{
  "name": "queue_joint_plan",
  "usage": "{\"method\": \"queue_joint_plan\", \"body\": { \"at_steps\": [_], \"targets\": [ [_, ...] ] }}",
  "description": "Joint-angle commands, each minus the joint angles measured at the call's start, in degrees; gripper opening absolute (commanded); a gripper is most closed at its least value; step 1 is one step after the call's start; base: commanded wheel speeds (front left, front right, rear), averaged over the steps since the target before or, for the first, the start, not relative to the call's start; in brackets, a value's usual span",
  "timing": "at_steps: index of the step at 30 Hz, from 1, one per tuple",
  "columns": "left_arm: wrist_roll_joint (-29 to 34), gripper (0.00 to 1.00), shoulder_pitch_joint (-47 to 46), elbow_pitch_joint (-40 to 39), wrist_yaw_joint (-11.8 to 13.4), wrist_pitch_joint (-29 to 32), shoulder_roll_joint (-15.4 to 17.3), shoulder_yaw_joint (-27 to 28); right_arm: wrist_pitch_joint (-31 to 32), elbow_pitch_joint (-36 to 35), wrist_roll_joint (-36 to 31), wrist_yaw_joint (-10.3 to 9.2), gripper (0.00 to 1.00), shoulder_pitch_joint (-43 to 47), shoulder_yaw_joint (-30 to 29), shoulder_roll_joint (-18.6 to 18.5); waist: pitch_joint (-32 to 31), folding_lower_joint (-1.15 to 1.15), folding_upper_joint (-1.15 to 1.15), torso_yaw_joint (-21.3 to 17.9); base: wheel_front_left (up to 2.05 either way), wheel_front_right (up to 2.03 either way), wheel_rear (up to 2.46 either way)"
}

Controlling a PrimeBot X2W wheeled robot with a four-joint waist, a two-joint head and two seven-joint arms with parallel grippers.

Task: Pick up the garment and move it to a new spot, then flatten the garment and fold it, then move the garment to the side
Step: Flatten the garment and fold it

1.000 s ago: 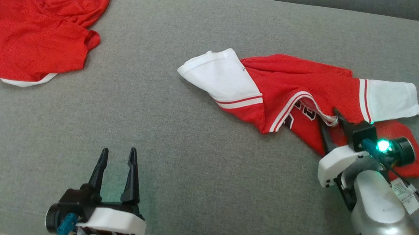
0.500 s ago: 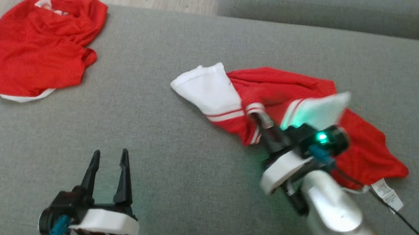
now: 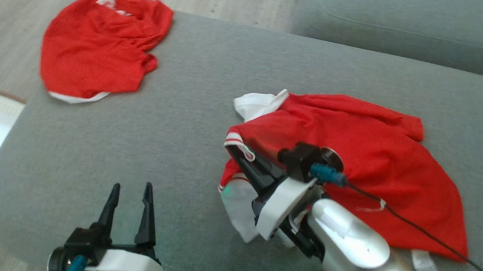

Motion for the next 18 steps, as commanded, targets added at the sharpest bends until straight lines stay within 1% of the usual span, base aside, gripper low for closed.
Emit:
{"method": "queue_joint_plan", "body": {
  "at_steps": [1,2,3,4,7,11,15,18],
  "targets": [
    [0.55,1.0,-2.62,-1.09,-0.3,-0.55,-0.34,0.85,-0.26,-0.63,1.69,0.21,0.02,-3.27,0.72,1.16,0.03,0.01,0.0,1.77,0.0,0.0,0.0],
    [0.67,1.0,-2.98,-0.86,-0.35,-0.55,-0.42,0.52,-0.53,0.22,2.48,0.21,0.31,-3.83,1.07,1.16,0.07,0.01,0.0,2.13,0.0,0.0,0.0],
    [0.77,1.0,-3.35,-0.65,-0.39,-0.55,-0.5,0.21,-0.59,1.15,3.21,0.21,0.84,-4.31,1.45,1.16,0.1,0.01,0.0,2.36,0.0,0.0,0.0],
    [0.84,1.0,-3.72,-0.47,-0.42,-0.55,-0.58,-0.08,-0.87,1.96,3.82,0.21,1.0,-4.75,1.63,1.16,0.13,0.01,0.0,2.46,0.0,0.0,0.0],
    [0.9,1.0,-4.33,-0.15,-0.51,-0.55,-0.73,-0.59,-1.8,3.44,5.07,0.21,1.0,-5.44,1.76,1.16,0.24,0.01,0.0,2.33,0.0,0.0,0.0],
    [0.9,1.0,-4.64,0.34,-0.64,-0.55,-0.92,-1.02,-3.68,6.53,6.19,0.21,1.0,-6.57,1.18,1.17,0.33,0.01,0.0,0.12,0.0,0.0,0.0],
    [0.97,1.0,-4.54,0.39,-0.61,-0.55,-1.05,-0.96,-6.03,9.72,4.42,0.21,1.0,-7.34,-2.25,1.17,0.17,0.01,0.0,-2.97,0.0,0.0,0.0],
    [1.12,1.0,-4.65,0.26,-0.74,-0.55,-1.11,-0.75,-7.51,11.71,0.87,0.21,1.0,-7.12,-6.75,1.17,0.06,0.01,0.0,-5.38,0.0,0.0,0.0]
  ]
}}
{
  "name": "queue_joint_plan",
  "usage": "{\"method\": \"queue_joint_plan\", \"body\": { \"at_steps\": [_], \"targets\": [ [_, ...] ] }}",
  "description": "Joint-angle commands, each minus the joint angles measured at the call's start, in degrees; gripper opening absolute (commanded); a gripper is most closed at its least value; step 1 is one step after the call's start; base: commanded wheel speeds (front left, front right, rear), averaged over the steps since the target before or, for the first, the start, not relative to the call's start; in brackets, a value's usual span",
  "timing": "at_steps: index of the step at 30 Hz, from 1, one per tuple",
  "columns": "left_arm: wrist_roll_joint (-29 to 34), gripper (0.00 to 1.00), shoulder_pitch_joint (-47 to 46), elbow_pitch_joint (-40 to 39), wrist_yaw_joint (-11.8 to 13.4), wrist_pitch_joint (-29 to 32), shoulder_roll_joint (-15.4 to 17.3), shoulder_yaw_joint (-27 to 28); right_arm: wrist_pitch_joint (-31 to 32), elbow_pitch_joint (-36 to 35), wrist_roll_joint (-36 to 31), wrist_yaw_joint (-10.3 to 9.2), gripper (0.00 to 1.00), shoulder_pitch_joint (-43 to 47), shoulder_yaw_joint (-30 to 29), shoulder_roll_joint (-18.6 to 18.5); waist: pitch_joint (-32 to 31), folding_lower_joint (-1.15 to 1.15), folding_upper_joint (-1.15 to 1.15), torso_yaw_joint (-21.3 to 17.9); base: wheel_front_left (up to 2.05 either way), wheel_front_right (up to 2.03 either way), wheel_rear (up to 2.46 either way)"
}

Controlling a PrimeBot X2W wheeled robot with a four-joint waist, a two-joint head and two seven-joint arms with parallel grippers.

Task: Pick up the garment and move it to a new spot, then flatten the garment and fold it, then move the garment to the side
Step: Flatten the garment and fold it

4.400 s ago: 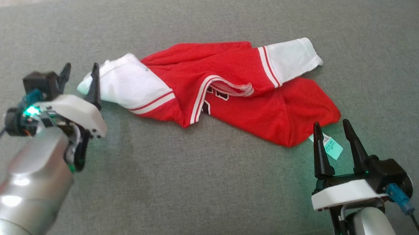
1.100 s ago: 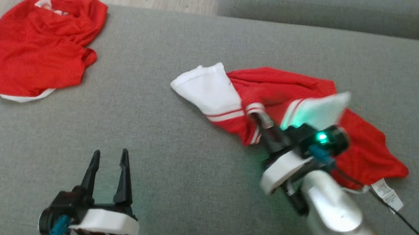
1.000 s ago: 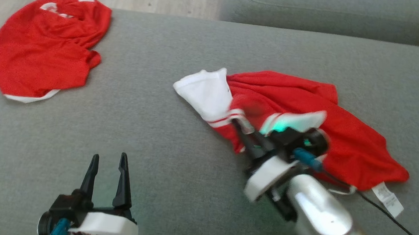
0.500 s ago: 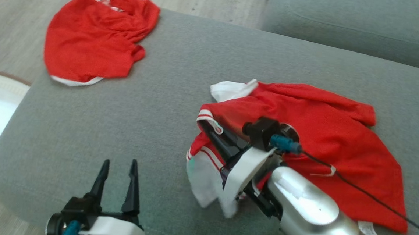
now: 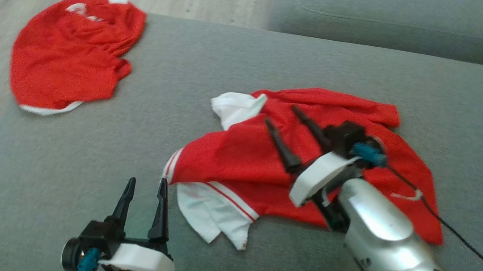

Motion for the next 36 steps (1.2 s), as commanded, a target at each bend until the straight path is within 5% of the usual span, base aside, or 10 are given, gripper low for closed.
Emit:
{"method": "queue_joint_plan", "body": {
  "at_steps": [1,5,16,24,36],
  "targets": [
    [0.69,1.0,-2.4,-1.68,-0.06,-0.55,-0.07,1.87,-1.01,-1.22,-1.14,0.21,1.0,-1.9,-1.24,1.1,-0.18,0.0,0.0,-2.04,0.0,0.0,0.0],
    [0.98,1.0,-2.38,-1.91,-0.21,-0.55,-0.12,2.21,-1.56,-1.85,-7.03,0.21,1.0,1.54,-9.54,1.1,-0.73,0.0,0.0,-4.73,0.0,0.0,0.0],
    [1.41,1.0,0.71,-2.37,-0.23,-0.55,0.02,3.36,-1.63,-17.95,-16.8,0.21,1.0,22.05,-28.91,1.1,-3.69,0.0,0.0,-8.19,0.0,0.0,0.0],
    [0.8,1.0,4.84,-3.63,0.36,-0.55,0.67,4.92,-1.64,-23.47,-16.97,0.21,1.0,31.35,-33.07,1.1,-5.35,0.0,0.0,-9.09,0.0,0.0,0.0],
    [0.21,1.0,6.28,-4.07,0.54,-0.55,0.66,5.2,-1.41,-25.3,-17.1,0.21,1.0,32.87,-33.68,1.1,-5.93,0.0,0.0,-8.68,0.0,0.0,0.0]
  ]
}}
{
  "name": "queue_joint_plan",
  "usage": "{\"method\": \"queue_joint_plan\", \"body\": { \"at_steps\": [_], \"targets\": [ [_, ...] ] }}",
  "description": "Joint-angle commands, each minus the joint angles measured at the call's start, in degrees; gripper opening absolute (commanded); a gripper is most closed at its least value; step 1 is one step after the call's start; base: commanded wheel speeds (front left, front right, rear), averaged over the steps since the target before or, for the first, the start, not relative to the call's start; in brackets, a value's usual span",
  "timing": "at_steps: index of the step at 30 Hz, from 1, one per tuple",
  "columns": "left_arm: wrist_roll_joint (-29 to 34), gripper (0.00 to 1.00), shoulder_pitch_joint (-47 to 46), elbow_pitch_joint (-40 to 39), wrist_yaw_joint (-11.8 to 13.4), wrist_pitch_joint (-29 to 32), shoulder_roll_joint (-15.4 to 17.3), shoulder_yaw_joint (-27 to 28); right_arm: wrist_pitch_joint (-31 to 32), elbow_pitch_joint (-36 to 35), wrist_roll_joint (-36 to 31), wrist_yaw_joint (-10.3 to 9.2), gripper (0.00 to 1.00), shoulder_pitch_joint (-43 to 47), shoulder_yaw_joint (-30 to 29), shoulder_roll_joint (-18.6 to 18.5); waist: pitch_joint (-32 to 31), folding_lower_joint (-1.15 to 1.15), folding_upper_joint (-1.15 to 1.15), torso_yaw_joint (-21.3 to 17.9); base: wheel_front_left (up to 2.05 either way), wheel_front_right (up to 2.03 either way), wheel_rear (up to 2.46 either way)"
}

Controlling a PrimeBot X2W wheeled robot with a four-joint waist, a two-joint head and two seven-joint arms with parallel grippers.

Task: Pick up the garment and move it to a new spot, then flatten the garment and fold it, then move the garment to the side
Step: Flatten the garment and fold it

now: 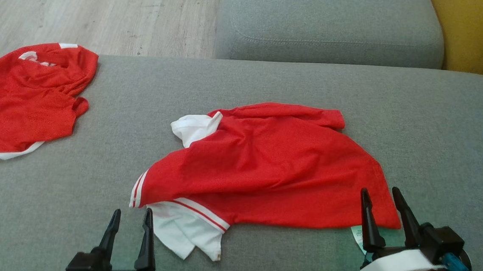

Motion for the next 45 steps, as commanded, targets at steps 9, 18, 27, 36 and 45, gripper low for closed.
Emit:
{"method": "queue_joint_plan", "body": {
  "at_steps": [9,18,27,36,45],
  "targets": [
    [-0.63,1.0,-0.75,-0.67,0.81,1.99,0.4,0.57,-0.02,-1.88,-0.43,0.21,1.0,-1.86,0.91,-0.13,0.57,0.0,0.0,0.18,0.0,0.0,0.0],
    [-4.89,1.0,-0.45,3.63,1.59,9.9,-0.47,-2.86,0.38,-1.59,-0.9,0.21,1.0,-2.51,0.58,-0.13,2.22,0.0,0.0,-1.45,0.0,0.0,0.0],
    [-8.66,1.0,-3.73,7.57,2.18,12.94,-0.72,-5.57,0.71,-1.68,-1.61,0.21,1.0,-3.75,-0.04,-0.13,4.85,0.0,0.0,-3.74,0.0,0.0,0.0],
    [-10.54,0.4,-7.16,11.17,1.67,14.05,-0.77,-7.97,1.21,-0.85,-2.27,0.21,1.0,-5.17,-1.34,-0.13,7.11,0.0,0.0,-5.34,0.0,0.0,0.0],
    [-10.27,0.0,-8.82,10.84,1.89,11.23,-0.76,-8.78,7.43,7.35,-6.45,0.21,1.0,-9.29,-7.82,-0.13,8.18,0.0,0.0,-3.67,0.0,0.0,0.0]
  ]
}}
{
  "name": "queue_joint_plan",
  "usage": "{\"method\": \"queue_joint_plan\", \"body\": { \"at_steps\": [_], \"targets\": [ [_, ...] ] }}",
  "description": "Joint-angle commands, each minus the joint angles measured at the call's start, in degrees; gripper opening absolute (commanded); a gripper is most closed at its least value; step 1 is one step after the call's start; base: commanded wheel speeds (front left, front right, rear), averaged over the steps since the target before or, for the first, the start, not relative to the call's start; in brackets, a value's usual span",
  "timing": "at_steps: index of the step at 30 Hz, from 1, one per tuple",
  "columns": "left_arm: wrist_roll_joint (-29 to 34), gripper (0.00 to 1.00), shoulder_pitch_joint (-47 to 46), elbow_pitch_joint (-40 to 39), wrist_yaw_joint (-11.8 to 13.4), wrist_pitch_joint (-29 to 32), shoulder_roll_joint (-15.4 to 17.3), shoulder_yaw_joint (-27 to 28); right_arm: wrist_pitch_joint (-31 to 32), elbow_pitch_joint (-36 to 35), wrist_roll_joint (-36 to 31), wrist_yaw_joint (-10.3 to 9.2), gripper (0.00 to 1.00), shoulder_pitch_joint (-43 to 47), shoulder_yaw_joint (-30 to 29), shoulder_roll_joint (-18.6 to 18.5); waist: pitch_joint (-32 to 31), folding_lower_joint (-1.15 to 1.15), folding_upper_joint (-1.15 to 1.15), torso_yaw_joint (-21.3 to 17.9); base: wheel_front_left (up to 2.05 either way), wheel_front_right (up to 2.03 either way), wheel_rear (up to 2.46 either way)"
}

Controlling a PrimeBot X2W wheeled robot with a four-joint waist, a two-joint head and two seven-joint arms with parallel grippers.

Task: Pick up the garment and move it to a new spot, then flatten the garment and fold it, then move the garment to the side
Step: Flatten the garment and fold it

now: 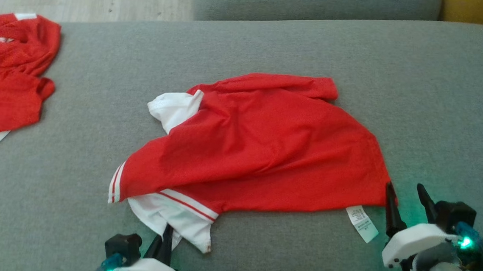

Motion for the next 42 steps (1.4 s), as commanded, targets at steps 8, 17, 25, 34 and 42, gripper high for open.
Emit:
{"method": "queue_joint_plan", "body": {
  "at_steps": [8,17,25,34,42],
  "targets": [
    [0.39,0.0,-1.05,-3.83,0.75,-2.71,0.72,1.69,6.02,6.84,0.65,0.21,1.0,-4.59,-0.07,-0.2,0.3,-0.01,0.0,2.98,0.0,0.0,0.0],
    [-0.57,0.0,0.44,-8.96,0.62,-2.27,2.04,2.0,6.99,9.93,7.26,0.21,0.0,-4.61,3.76,-0.2,-1.29,-0.01,0.0,3.03,0.0,0.0,0.0],
    [-2.09,0.0,0.27,-17.97,-0.51,1.06,5.06,2.88,4.44,5.92,16.46,0.21,0.0,-5.75,7.25,-0.2,-4.87,-0.01,0.0,2.13,0.0,0.0,0.0],
    [-1.62,0.0,-3.73,-34.8,-0.25,8.22,13.36,6.63,7.47,-10.87,17.62,0.21,0.0,-7.53,3.89,-0.2,-8.69,-0.01,0.0,0.82,0.0,0.0,0.0],
    [-2.4,0.0,-11.5,-48.47,0.26,14.17,17.88,10.72,12.72,-29.31,17.73,0.21,0.0,-8.12,-1.88,-0.2,-10.31,-0.01,0.0,0.26,0.0,0.0,0.0]
  ]
}}
